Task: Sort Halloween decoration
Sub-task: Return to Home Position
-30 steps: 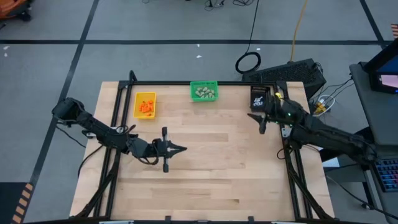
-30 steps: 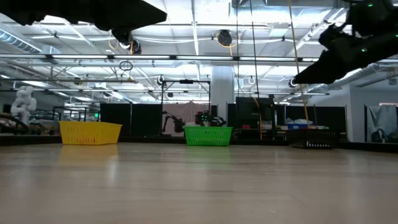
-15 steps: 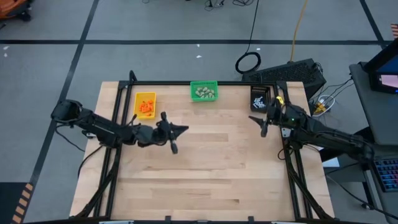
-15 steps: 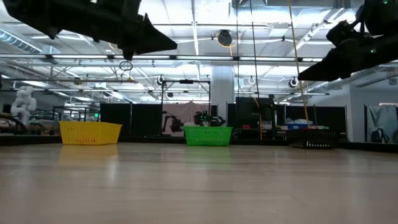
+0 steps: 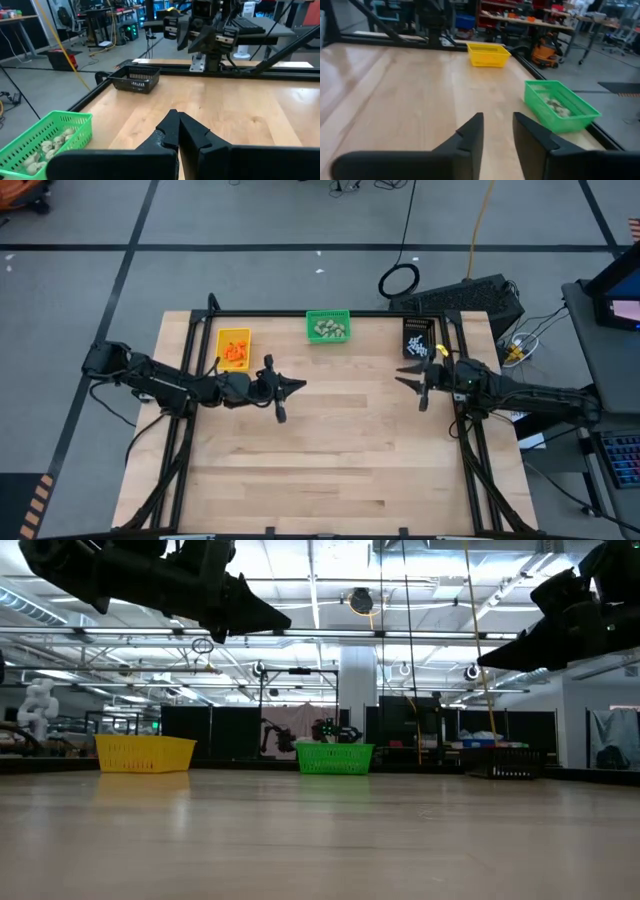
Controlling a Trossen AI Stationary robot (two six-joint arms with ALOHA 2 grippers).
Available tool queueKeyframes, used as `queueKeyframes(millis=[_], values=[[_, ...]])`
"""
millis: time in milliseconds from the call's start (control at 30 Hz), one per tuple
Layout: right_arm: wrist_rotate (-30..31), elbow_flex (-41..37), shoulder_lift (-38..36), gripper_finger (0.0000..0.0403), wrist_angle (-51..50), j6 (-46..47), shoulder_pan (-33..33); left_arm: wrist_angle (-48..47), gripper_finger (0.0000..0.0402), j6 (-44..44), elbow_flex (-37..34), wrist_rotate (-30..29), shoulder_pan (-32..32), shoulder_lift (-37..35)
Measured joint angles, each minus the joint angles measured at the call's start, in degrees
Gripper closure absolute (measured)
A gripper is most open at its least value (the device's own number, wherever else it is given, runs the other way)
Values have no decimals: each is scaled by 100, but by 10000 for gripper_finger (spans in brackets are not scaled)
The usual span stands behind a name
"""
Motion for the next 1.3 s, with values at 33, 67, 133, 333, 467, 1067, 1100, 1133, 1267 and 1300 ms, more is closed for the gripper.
queueKeyframes(millis=[33,67,133,333,467,1067,1100,1133,1267,1300], values=[[-1,-53,0,316,110,2,51,-17,398,1,-1,0,0,0],[-1,-93,-2,326,193,2,101,-15,398,1,-2,0,0,0],[-1,-109,0,347,213,-22,176,-14,398,-2,-2,0,-4,0],[-7,-109,-2,399,172,-53,389,46,401,48,-39,0,-8,58],[-5,-205,-2,396,193,-46,569,46,401,10,-94,-7,51,200],[-29,-680,-2,402,370,108,795,716,402,187,-183,485,112,832],[-50,-687,-6,402,374,105,795,838,402,191,-268,492,107,831],[-119,-691,-17,402,376,92,795,1005,402,191,-402,494,107,831],[-326,-695,-117,403,374,72,795,1915,402,-5,-1127,490,111,824],[-325,-697,-155,403,372,72,795,2130,402,-108,-1297,490,111,822]])
